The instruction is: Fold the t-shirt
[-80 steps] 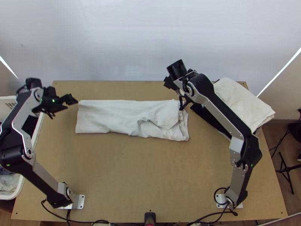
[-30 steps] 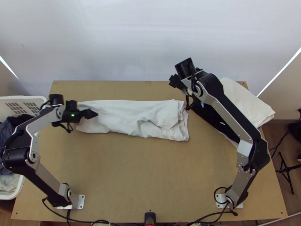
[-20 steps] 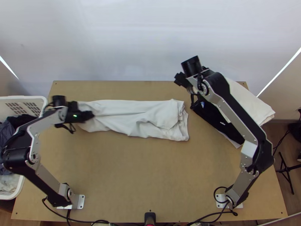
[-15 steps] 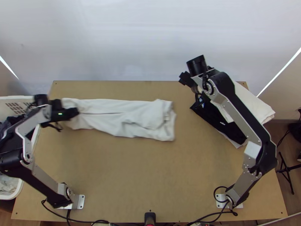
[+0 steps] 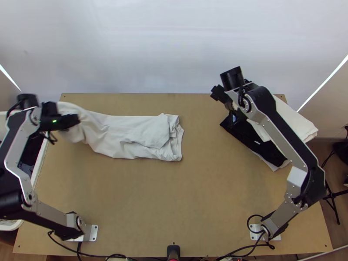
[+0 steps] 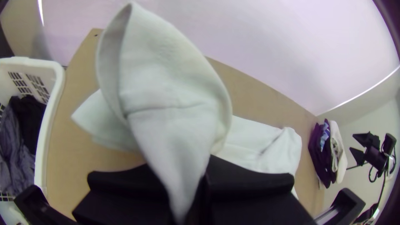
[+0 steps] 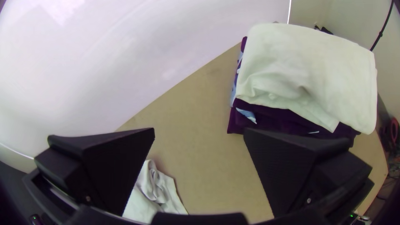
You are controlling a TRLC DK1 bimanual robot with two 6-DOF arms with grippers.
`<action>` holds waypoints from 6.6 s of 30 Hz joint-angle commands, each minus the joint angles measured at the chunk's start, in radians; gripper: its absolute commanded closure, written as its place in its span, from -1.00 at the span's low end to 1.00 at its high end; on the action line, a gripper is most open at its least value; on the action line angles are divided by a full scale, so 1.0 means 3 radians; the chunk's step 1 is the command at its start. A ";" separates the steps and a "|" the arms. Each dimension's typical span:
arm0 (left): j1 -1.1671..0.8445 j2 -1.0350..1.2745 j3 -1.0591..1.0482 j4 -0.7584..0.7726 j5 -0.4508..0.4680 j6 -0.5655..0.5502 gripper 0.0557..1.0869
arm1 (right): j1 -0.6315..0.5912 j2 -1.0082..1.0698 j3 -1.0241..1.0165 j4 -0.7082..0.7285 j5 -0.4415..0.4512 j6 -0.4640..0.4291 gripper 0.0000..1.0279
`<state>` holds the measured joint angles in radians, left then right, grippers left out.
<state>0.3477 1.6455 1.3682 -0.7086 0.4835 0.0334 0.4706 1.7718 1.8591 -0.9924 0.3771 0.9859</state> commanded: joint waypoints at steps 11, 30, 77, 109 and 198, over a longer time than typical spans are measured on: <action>-0.2044 0.0073 0.0660 -0.0358 -0.0569 -0.0449 0.93 | -0.0469 -0.0501 -0.0235 0.0010 0.0001 -0.0126 -0.93; -0.3363 0.1162 0.1918 -0.0762 -0.0502 -0.0658 -0.92 | -0.0663 -0.0864 -0.0496 0.0010 -0.0009 -0.0137 -0.93; -0.1762 0.0012 0.1627 -0.0527 -0.0553 -0.1088 -0.92 | -0.0009 0.0368 -0.1738 0.1779 -0.2709 -0.0535 -0.93; -0.1614 0.0288 0.1882 -0.0573 -0.0707 -0.1006 -0.92 | 0.0697 0.1350 -0.0961 0.2597 -0.2709 -0.0899 -0.93; -0.1665 0.0365 0.2056 -0.0614 -0.0640 -0.1001 -0.92 | -0.2949 -0.0404 -0.0087 0.0363 -0.4192 -0.3092 0.94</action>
<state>-0.1478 1.7588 1.9823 -0.8917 0.2909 -0.2653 -0.3511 1.6547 1.8942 -0.8757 -0.8742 0.1009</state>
